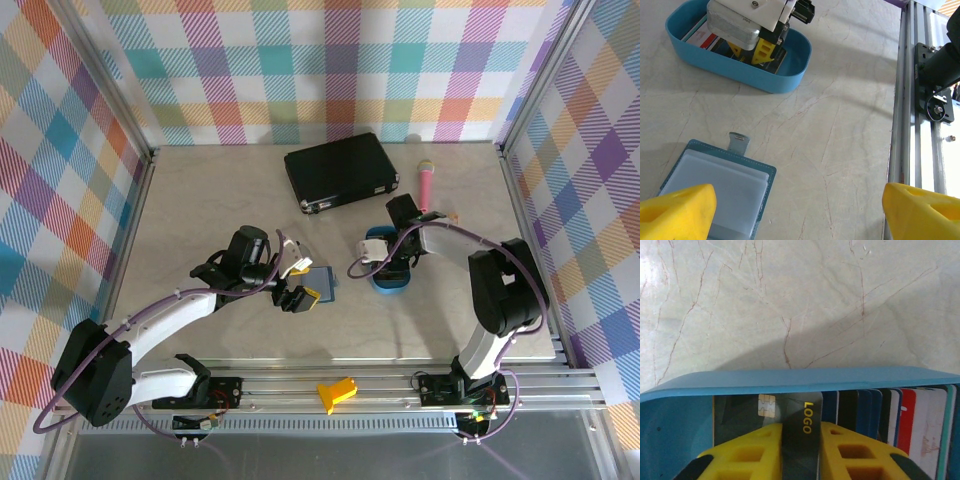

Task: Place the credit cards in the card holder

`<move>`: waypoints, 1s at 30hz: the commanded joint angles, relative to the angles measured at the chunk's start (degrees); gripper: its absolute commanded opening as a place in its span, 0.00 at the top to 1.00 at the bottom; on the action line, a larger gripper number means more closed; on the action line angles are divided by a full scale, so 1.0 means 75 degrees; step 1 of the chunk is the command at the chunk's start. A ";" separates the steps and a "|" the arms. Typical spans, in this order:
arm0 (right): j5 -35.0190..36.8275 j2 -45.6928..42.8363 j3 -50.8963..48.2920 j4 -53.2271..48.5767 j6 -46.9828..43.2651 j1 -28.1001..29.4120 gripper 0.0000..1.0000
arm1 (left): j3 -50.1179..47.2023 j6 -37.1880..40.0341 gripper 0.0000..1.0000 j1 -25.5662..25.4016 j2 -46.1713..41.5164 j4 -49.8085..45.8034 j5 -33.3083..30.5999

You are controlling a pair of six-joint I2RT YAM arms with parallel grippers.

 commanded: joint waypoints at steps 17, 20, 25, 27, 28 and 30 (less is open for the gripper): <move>-0.0202 -0.1301 0.0220 -0.1841 0.0475 -0.0007 1.00 | 0.0052 -0.0171 0.14 -0.0081 0.0042 0.0365 0.0479; -0.0382 -0.1639 0.0416 -0.2081 0.0705 -0.0107 1.00 | 0.0024 -0.0171 0.14 -0.0081 -0.0013 0.0375 0.0426; -0.0613 -0.2177 0.0522 -0.2296 0.1077 -0.0292 1.00 | -0.0020 -0.0220 0.14 -0.0092 -0.0111 0.0455 0.0397; -0.0851 -0.2387 0.0565 -0.2179 0.1636 -0.0423 1.00 | -0.0052 -0.0424 0.14 -0.0092 -0.0136 0.0589 0.0365; -0.1019 -0.2478 0.0645 -0.2103 0.2105 -0.0491 1.00 | -0.0078 -0.0638 0.14 -0.0092 -0.0131 0.0815 0.0351; -0.1489 -0.2660 0.0867 -0.1986 0.3236 -0.0678 1.00 | -0.0204 -0.1533 0.14 -0.0092 -0.0143 0.1531 0.0244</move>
